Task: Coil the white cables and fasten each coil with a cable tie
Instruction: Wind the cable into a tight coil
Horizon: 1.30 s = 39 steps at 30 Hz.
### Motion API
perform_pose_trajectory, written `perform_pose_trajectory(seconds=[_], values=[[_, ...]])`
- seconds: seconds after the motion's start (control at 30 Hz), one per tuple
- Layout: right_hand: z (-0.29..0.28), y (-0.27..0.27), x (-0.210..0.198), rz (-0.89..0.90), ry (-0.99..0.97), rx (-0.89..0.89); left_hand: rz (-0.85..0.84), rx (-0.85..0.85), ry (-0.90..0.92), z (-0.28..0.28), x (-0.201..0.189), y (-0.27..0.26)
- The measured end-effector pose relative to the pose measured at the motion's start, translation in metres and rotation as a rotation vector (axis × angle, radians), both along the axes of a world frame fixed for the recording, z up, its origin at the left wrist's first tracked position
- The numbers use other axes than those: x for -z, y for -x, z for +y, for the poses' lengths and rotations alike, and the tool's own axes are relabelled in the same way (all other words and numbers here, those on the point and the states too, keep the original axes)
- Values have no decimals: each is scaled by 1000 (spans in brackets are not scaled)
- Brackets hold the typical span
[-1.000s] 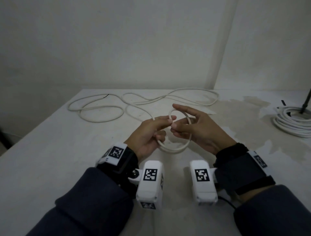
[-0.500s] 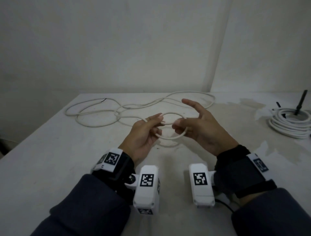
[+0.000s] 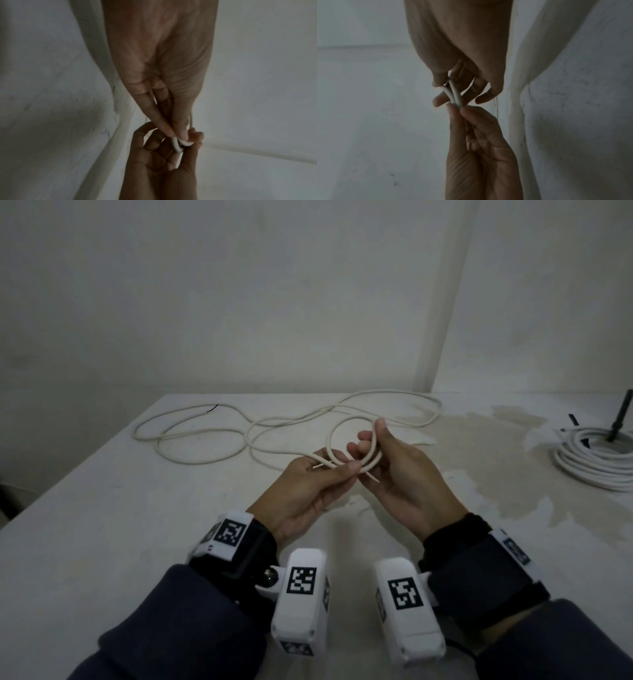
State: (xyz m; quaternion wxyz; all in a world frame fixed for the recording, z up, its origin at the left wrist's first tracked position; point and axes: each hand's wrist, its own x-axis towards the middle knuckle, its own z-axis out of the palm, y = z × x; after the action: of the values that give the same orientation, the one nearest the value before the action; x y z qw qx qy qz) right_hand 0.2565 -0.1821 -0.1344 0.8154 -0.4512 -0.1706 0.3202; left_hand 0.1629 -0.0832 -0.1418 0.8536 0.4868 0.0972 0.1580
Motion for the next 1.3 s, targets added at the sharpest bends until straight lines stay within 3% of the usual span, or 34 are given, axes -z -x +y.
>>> perform_pose_trajectory(seconds=[0.07, 0.17, 0.23, 0.37, 0.57, 0.7, 0.87, 1.07, 1.17, 1.3], values=[[0, -1, 1, 31, -13, 58, 32, -85, 131, 3, 0, -3], [0, -3, 2, 38, 39, 112, -28, -360, 395, 12, -1, -3], [0, -3, 1, -4, 113, 114, -86, -431, 360, 15, 0, -2], [1, -3, 2, -178, 237, 110, -29, -341, -19, 8, -3, 0], [-2, 0, 0, -456, 359, 58, 60, -188, -329, 3, -4, 3], [-3, 4, -2, -560, 364, -13, 91, -100, -264, -3, -9, 0], [-6, 2, -4, -527, 322, -43, 56, -103, 18, -1, -13, -2], [-7, 2, -5, -479, 328, -70, 142, -190, -92, 1, -8, -3], [-7, 0, -7, -282, 319, -141, 138, -131, 46, 5, -9, -2], [-8, 1, -7, -323, 275, -159, 114, -120, 121, 7, -8, -3]])
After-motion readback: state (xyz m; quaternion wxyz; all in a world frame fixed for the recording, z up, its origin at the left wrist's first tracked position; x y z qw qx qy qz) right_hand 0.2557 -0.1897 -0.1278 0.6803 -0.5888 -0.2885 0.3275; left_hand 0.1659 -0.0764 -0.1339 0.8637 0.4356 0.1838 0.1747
